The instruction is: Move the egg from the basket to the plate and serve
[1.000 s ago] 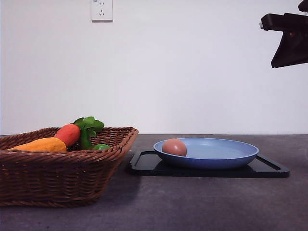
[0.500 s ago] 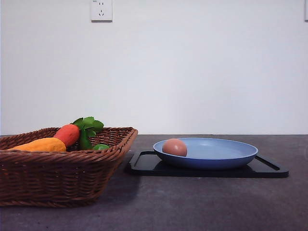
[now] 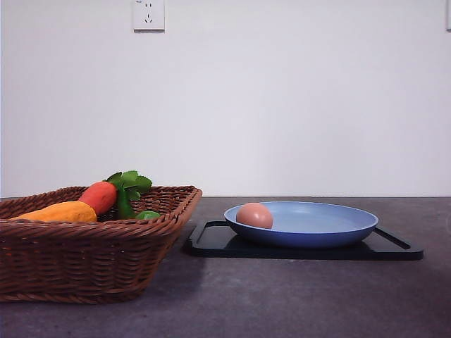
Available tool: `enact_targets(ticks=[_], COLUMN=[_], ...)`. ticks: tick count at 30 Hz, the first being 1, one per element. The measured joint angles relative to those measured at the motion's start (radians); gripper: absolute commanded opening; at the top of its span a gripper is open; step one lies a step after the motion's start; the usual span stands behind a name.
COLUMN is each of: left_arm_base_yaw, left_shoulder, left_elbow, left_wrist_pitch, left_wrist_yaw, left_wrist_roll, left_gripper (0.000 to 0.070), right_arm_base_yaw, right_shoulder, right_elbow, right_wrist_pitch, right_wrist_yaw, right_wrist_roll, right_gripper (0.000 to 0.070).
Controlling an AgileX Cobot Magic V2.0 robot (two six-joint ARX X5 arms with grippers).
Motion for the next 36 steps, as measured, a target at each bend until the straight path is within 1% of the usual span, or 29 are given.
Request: enact_targets(ticks=[3,10,19,36], left_arm_base_yaw=[0.000,0.000,0.000,0.000], left_shoulder=[0.000,0.000,0.000,0.000], left_elbow=[0.000,0.000,0.000,0.000], left_wrist_pitch=[0.000,0.000,0.000,0.001], left_wrist_yaw=[0.000,0.000,0.000,0.000], left_wrist_roll=[0.000,-0.001,-0.002,-0.002], left_gripper=[0.0000,0.0000,0.0000,0.0000], right_arm_base_yaw=[-0.011,-0.012,-0.012,-0.012], right_shoulder=[-0.002,-0.005,-0.005,-0.005], right_elbow=[-0.009,-0.009,-0.009,-0.009], right_wrist_pitch=[-0.039,-0.158,-0.117,-0.114], right_wrist_yaw=[-0.013,-0.013,-0.013,-0.013], right_wrist_roll=[-0.001,0.011,0.017,0.017], right_gripper=[0.0000,0.0000,0.0000,0.0000])
